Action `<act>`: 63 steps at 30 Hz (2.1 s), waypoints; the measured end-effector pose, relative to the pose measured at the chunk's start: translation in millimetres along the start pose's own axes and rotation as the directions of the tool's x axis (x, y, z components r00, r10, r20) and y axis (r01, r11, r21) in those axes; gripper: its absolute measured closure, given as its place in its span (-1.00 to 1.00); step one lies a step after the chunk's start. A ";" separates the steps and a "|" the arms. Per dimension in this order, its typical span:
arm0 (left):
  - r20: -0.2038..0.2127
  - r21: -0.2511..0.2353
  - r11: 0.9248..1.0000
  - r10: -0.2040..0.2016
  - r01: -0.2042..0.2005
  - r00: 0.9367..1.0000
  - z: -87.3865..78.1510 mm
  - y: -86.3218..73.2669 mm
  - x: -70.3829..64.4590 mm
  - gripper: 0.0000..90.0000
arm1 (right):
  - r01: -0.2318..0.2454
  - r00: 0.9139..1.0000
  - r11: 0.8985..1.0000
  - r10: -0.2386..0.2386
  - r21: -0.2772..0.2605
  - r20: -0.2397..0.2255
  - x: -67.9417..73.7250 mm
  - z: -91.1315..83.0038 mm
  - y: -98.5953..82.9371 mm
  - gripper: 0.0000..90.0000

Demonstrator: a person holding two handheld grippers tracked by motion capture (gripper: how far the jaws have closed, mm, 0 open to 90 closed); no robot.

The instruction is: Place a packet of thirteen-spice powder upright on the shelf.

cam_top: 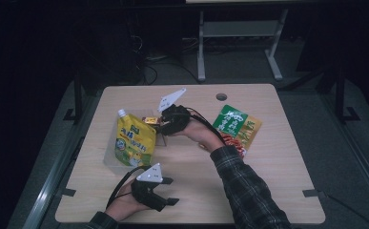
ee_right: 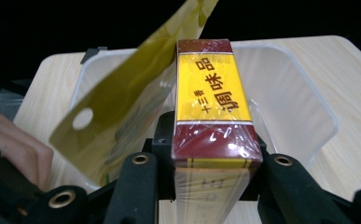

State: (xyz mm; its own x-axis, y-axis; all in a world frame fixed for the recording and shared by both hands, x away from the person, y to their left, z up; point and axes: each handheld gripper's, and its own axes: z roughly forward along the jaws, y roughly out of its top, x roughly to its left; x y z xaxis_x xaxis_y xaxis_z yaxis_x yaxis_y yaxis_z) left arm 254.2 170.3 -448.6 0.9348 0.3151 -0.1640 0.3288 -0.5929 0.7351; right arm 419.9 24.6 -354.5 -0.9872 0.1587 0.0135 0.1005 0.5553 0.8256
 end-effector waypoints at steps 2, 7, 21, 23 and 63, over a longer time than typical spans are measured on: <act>0.000 0.001 1.000 0.007 -0.007 1.000 0.0 0.3 0.1 -0.41 | -0.011 1.000 1.000 0.011 -0.009 0.000 0.1 0.0 2.6 0.50; 0.001 0.007 1.000 0.013 -0.013 1.000 0.0 0.5 0.4 -0.41 | -0.009 1.000 1.000 0.009 -0.025 -0.008 0.2 1.7 7.3 0.51; 0.008 0.013 1.000 0.021 -0.022 1.000 1.5 1.3 0.3 -0.40 | -0.016 1.000 0.997 0.015 -0.070 -0.016 0.2 4.5 12.8 0.51; 0.010 0.014 1.000 0.020 -0.020 1.000 1.7 1.5 -0.1 -0.40 | -0.019 0.999 0.996 0.016 -0.087 -0.030 1.5 3.1 14.6 0.52; 0.025 0.011 0.999 0.031 -0.031 0.999 2.1 2.2 -1.8 -0.40 | 0.070 0.995 0.997 -0.073 -0.041 -0.070 1.8 71.7 33.0 0.51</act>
State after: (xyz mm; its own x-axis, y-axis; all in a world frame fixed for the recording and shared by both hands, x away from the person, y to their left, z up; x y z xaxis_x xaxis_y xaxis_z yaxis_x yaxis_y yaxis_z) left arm 253.6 166.8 -448.0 0.9476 0.2780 -0.1577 0.3010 -0.6105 0.7326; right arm 430.3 101.7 -367.6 -0.9982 0.0598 -0.0074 0.0255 0.5309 0.8470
